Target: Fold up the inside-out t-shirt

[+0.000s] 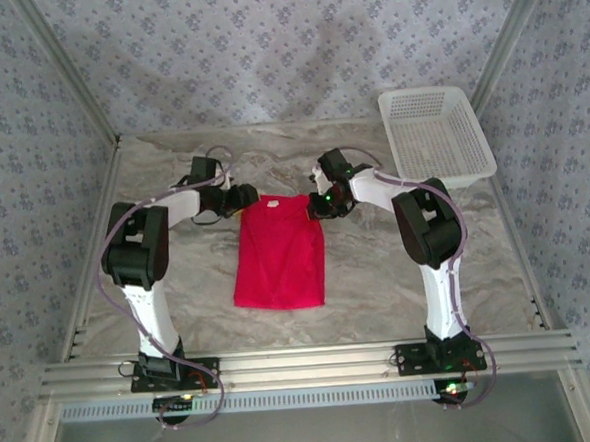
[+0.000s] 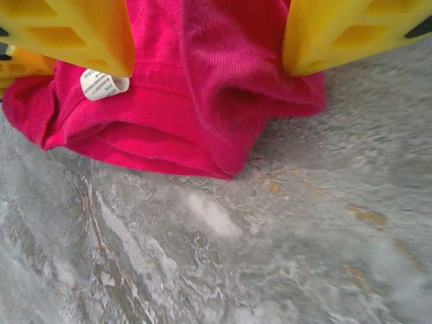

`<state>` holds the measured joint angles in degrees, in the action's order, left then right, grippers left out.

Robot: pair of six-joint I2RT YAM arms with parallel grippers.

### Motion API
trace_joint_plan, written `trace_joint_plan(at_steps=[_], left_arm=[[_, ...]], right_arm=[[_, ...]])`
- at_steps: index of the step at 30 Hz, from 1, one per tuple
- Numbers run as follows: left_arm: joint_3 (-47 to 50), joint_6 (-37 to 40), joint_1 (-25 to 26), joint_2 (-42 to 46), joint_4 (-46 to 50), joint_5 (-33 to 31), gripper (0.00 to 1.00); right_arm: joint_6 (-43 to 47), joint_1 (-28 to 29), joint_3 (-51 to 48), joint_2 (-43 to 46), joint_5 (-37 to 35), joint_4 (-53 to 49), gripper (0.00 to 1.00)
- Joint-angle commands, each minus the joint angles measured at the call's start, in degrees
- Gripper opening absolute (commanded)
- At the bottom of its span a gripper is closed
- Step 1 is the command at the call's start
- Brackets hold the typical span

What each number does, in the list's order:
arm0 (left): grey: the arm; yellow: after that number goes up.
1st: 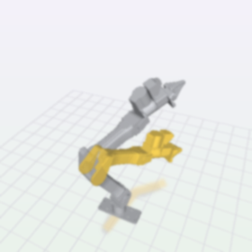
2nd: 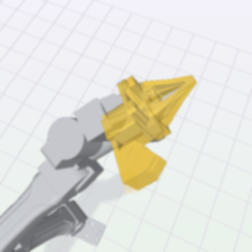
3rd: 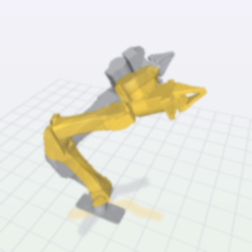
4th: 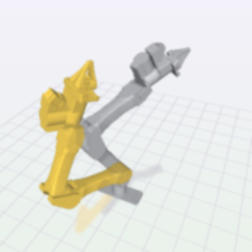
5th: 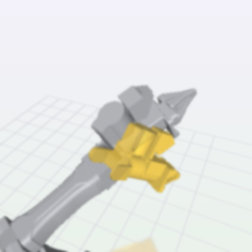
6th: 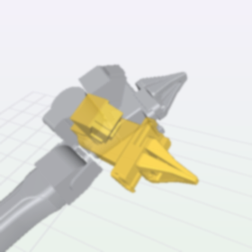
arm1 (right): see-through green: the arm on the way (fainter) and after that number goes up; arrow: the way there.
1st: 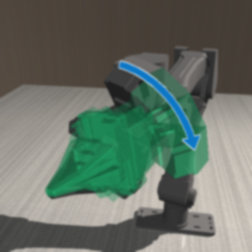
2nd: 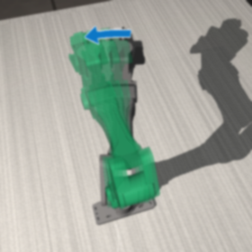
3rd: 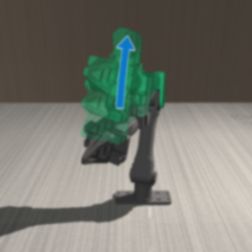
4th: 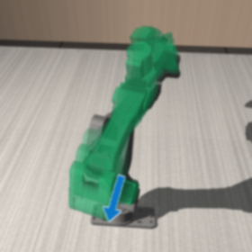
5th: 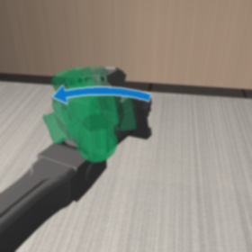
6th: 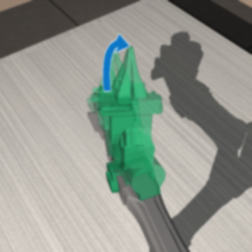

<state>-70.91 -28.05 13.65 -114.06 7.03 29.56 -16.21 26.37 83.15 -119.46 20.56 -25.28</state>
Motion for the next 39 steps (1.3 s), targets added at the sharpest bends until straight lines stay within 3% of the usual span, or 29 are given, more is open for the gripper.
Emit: trace_joint_plan(at_steps=[1, 4, 6, 9, 10, 11, 14, 18, 23, 29, 33, 35, 36, 38, 39], left_arm=[[-2.54, 2.37, 1.58, -2.43, 0.32, 0.79, 0.59], [-1.90, 3.04, 2.56, -3.47, 0.83, -0.80, 0.58], [-1.82, 3.44, 3.20, -4.25, 1.49, -2.09, 0.51], [-2.86, 4.60, 4.31, -5.80, 4.17, -3.91, 0.24], [-3.45, 4.89, 4.52, -6.12, 5.67, -5.07, 0.08], [-3.86, 5.15, 4.54, -6.11, 6.89, -5.86, 0.00], [-4.40, 5.00, 4.46, -4.16, 9.61, -8.54, 0.00], [-4.46, 2.26, 4.54, 0.71, 11.59, -10.92, 0.00], [-3.15, -1.33, 5.27, 5.73, 11.16, -11.46, 0.00], [-1.02, -2.95, 5.43, 5.96, 9.55, -11.34, 0.00], [0.73, -3.73, 5.42, 6.78, 8.78, -12.78, 0.00], [1.74, -3.94, 5.19, 7.96, 8.06, -13.29, 0.00], [2.04, -3.83, 4.95, 8.52, 7.90, -13.47, 0.07], [2.55, -3.18, 4.22, 9.87, 7.91, -13.89, 0.36], [2.86, -2.95, 3.77, 10.52, 7.76, -13.92, 0.46]], right_arm=[[1.72, 0.03, -0.32, 1.29, 2.38, -2.49, 0.15], [1.79, -0.17, 0.32, 1.51, 2.73, -2.91, 0.15], [1.73, -0.17, 0.77, 1.85, 2.99, -3.24, 0.15], [1.70, -0.10, 1.80, 3.52, 2.62, -4.84, 0.18], [1.70, -0.17, 2.16, 4.34, 1.72, -5.85, 0.23], [1.43, -0.17, 2.35, 5.48, 0.10, -6.90, 0.27], [-1.20, -0.95, 1.44, 8.65, -6.69, -8.91, 0.48], [-5.15, -1.83, -2.41, 10.19, -8.25, -3.64, 0.63], [-6.59, -1.27, -0.47, 5.42, -6.89, -1.11, 0.67], [-7.43, -0.66, 3.58, -0.98, -5.98, -0.65, 0.69], [-7.50, 0.68, 4.65, -3.52, -5.87, -0.67, 0.64], [-7.54, 0.70, 4.43, -4.17, -4.42, 0.22, 0.51], [-7.54, 0.62, 4.47, -4.37, -4.17, 0.33, 0.44], [-7.05, 0.29, 4.52, -4.47, -3.46, 0.32, 0.28], [-6.82, 0.06, 4.60, -4.38, -3.14, 0.11, 0.23]])
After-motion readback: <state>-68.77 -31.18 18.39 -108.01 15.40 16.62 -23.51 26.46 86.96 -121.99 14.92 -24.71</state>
